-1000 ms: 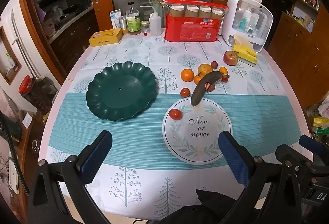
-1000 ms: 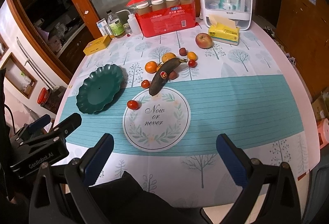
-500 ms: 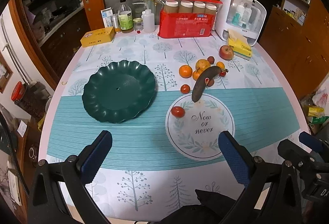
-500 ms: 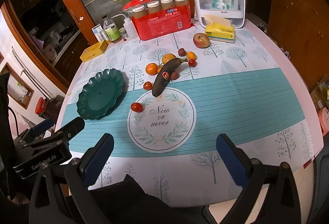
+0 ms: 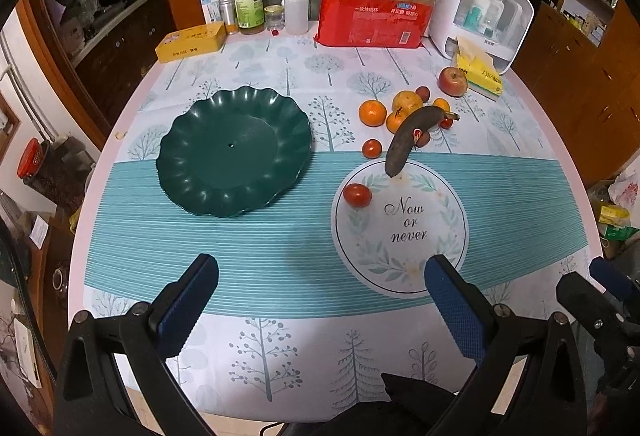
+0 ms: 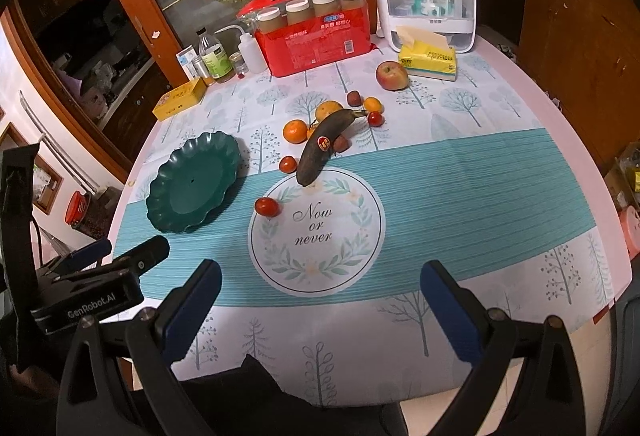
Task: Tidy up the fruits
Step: 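Move both tools toward the banana and tomato on the mat, then grasp the cherry tomato with the left tool while the right tool grasps the banana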
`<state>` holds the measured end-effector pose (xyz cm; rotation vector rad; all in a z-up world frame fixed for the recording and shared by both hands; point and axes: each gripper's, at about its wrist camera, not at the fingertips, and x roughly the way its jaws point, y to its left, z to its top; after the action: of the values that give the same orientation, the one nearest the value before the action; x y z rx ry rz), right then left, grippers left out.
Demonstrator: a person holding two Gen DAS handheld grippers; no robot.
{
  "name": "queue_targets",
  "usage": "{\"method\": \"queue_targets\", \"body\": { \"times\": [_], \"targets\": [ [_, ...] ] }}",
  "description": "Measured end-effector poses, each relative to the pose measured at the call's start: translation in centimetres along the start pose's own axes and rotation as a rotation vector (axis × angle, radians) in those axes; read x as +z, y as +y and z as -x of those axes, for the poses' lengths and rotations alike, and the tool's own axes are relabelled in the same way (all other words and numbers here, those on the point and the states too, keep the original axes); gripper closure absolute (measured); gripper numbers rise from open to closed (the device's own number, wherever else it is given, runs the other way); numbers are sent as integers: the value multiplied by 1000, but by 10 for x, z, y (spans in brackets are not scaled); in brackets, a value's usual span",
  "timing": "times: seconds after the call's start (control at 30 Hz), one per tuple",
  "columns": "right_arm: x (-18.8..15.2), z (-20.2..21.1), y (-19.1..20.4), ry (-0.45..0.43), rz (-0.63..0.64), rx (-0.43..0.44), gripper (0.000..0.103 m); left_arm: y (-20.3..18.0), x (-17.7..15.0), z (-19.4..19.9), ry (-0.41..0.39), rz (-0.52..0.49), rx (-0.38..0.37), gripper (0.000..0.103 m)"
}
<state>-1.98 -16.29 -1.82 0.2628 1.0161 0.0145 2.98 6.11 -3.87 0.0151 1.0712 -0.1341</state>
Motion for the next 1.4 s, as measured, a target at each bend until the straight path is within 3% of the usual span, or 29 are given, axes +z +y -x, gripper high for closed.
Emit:
{"method": "queue_targets", "body": {
  "times": [0.47,0.93,1.1,1.23,1.4],
  "targets": [
    [41,-30,-13,14,77,150,3,-25,38,-36,60,1,-41,1],
    [115,-105,-53,73,-2,250,3,-43,72,-125,248,57,-27,4],
    [133,-143,-65,94,-39,297,3,-43,77,-159,317,83,-4,8],
    [139,-175,-69,133,-71,337,4,-41,79,-183,368,114,4,20],
    [138,-217,-72,201,-123,393,12,-41,77,-207,419,138,26,27]
  ]
}}
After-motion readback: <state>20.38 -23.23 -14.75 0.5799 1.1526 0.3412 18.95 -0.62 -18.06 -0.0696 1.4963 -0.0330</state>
